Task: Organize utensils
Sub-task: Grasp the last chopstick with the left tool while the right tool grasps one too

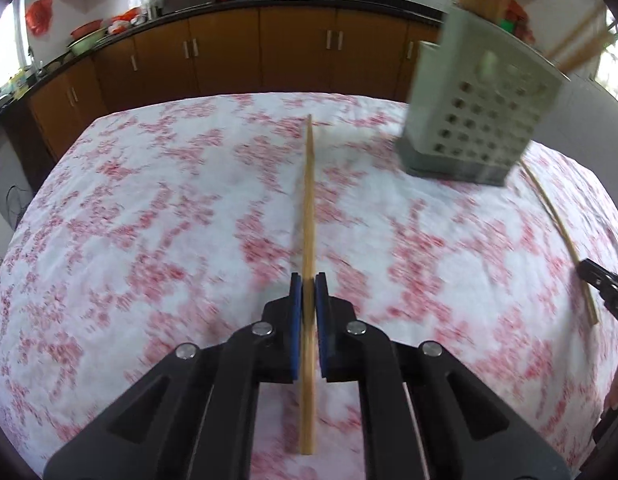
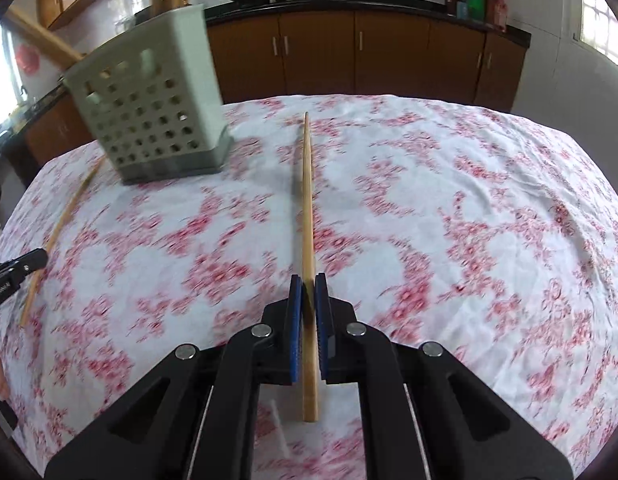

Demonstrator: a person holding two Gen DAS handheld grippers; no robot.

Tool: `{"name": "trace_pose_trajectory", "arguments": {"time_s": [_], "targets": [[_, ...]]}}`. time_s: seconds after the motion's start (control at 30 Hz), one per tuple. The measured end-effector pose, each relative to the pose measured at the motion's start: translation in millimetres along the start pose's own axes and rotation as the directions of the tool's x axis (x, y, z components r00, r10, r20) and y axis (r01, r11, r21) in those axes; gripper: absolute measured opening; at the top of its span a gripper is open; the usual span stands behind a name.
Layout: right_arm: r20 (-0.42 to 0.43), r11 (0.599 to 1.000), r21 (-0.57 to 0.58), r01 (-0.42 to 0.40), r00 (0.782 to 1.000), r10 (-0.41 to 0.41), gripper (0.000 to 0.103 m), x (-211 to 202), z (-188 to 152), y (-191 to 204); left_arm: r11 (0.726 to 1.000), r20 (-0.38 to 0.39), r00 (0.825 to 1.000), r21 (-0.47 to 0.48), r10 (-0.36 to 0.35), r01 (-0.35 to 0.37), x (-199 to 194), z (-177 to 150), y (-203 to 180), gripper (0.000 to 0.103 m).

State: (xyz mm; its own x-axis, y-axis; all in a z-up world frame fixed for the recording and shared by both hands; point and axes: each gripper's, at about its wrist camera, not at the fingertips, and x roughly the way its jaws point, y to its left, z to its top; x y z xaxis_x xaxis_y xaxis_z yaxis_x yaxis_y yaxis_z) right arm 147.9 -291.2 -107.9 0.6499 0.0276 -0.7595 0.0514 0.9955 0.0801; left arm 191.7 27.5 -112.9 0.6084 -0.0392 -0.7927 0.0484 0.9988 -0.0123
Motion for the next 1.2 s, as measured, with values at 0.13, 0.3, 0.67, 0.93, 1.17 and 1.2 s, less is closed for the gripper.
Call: {"name": "trace_pose_trajectory", "arguments": {"time_s": [0.13,0.3,0.67,0.93,1.17,1.2], "targets": [[0.002,1.0,0.005,0.002,1.0,-0.002,0.008,6.3,5.9,-1.7,1.0,0.01,1.0,-0.013,0.005,-0.005,2.6,3.5,6.5,0.01],[0.006,1.0,0.003,0.002,1.0,-0.002,0.008,10.1,7.6,-1.1,1.0,0.013,1.0,-0.027,-0.01,0.01,0.2,3.2,8.4,0.011],[0.006,1.0,0.013,-0.005,1.0,0.005,0.008,7.6,6.5,-1.2,0.999,0.014,1.0,-0.045,-0.027,0.028,0.6,2.2,10.9,0.011],[0.005,1.0,0.011,0.0,1.0,0.0,0.008,6.9,6.2,0.1,0.998,0.014,0.999,-0.049,-0.029,0.03,0.1,2.7,10.2,0.011],[0.005,1.0,0.01,0.0,1.0,0.0,0.008,7.2,6.4,0.0,0.998,0.014,0.999,-0.049,-0.029,0.03,0.2,2.9,10.3,0.011],[0.005,1.0,0.01,0.0,1.0,-0.001,0.008,7.2,6.4,0.1,0.998,0.014,0.999,-0.049,-0.029,0.03,0.1,2.9,10.2,0.011]]}}
